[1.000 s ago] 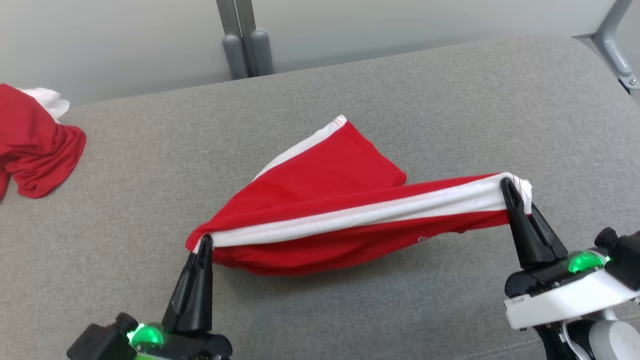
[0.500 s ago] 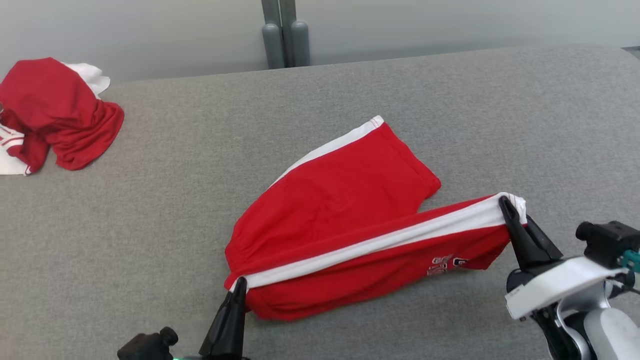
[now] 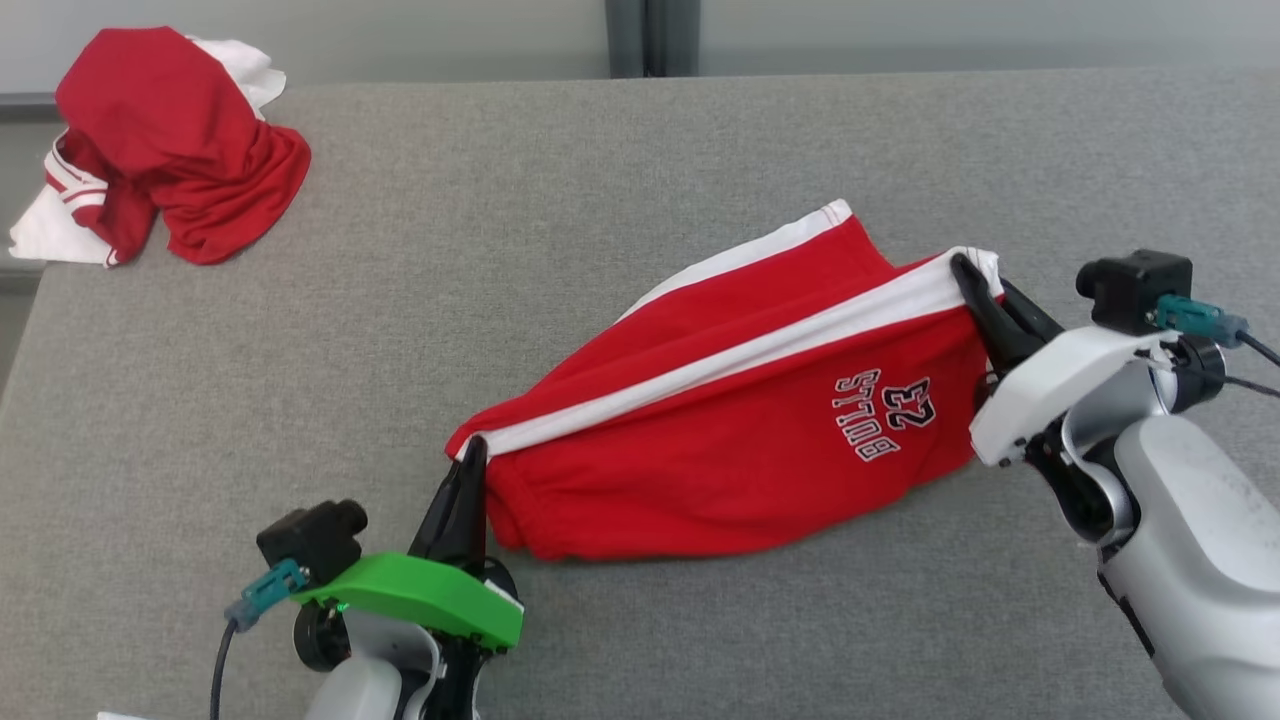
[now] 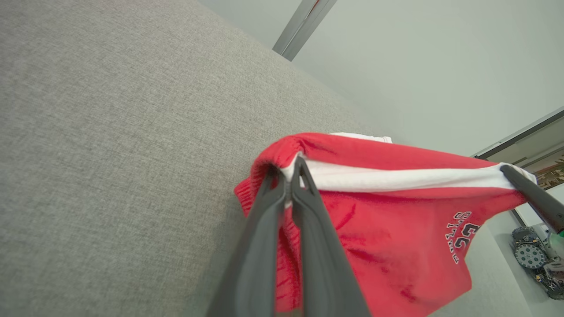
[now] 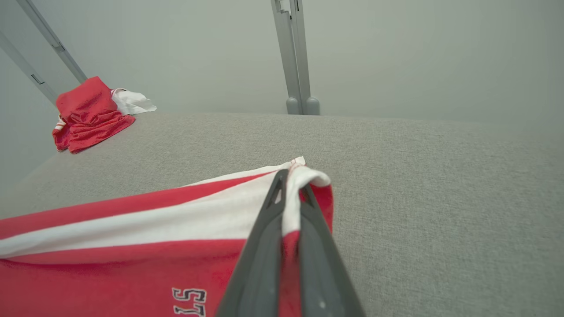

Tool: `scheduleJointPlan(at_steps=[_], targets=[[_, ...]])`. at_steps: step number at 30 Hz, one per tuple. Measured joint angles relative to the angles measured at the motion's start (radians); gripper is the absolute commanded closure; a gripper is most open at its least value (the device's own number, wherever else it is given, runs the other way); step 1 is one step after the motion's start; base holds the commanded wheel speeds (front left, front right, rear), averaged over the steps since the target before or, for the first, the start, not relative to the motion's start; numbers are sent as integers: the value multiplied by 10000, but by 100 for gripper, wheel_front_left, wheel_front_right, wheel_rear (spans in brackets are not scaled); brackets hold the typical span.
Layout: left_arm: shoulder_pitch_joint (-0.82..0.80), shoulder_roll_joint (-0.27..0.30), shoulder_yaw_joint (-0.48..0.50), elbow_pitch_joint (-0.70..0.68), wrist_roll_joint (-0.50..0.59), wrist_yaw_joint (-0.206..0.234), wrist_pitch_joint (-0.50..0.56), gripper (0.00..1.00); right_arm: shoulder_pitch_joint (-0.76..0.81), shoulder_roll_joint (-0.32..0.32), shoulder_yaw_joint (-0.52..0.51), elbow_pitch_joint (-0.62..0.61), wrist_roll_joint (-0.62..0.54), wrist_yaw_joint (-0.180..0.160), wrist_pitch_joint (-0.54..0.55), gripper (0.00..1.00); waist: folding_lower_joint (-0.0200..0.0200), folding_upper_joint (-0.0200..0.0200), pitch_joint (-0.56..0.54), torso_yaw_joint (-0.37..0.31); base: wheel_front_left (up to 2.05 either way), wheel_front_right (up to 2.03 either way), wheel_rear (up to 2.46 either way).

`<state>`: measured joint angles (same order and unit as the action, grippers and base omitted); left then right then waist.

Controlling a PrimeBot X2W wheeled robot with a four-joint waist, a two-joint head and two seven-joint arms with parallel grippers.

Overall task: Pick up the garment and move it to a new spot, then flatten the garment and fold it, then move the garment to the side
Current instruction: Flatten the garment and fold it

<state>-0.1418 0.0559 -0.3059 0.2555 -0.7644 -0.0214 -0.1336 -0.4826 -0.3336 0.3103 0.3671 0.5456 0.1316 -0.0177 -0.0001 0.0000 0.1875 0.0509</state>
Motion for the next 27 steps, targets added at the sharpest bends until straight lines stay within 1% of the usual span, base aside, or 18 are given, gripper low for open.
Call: scheduleJointPlan(at_steps=[4, 9, 11, 17, 23, 24, 25, 26, 27], targets=[[-711, -25, -174, 477, -69, 38, 88, 100, -1177, -150, 579, 1066, 59, 0, 33, 100, 0, 0, 339, 204, 0, 0, 0], [-1294, -42, -357, 756, -224, 54, 77, 100, -2490, -178, 1210, 2343, 167, 0, 71, 100, 0, 0, 796, 418, 0, 0, 0], [-1521, -54, -426, 853, -303, 123, 46, 100, -2949, -190, 1498, 2855, 226, 0, 12, 100, 0, 0, 995, 511, 0, 0, 0], [-2055, -63, -667, 1195, -510, 174, -119, 100, -3985, -52, 2138, 4092, 587, 0, -249, 100, 0, 0, 1508, 752, 0, 0, 0], [-2398, -69, -1003, 1438, -725, 290, -267, 100, -4593, 100, 2665, 5047, 888, 0, -621, 100, 0, 0, 1783, 973, 0, 0, 0], [-2434, -71, -1055, 1440, -780, 313, -305, 82, -4689, 115, 2746, 5181, 943, 0, -731, 80, 1, 0, 1798, 1005, 0, 0, 0], [-2450, -71, -1103, 1427, -823, 318, -362, 55, -4765, 138, 2824, 5298, 997, 0, -834, 56, 1, 0, 1801, 1030, 0, 0, 0], [-2455, -71, -1143, 1404, -849, 320, -405, 15, -4814, 159, 2892, 5373, 1041, 0, -934, 0, 1, 0, 1794, 1044, 0, 0, 0], [-2457, -69, -1206, 1371, -855, 320, -441, 0, -4865, 186, 2978, 5486, 1093, 0, -1012, 0, 0, 0, 1773, 1056, 0, 0, 0]])
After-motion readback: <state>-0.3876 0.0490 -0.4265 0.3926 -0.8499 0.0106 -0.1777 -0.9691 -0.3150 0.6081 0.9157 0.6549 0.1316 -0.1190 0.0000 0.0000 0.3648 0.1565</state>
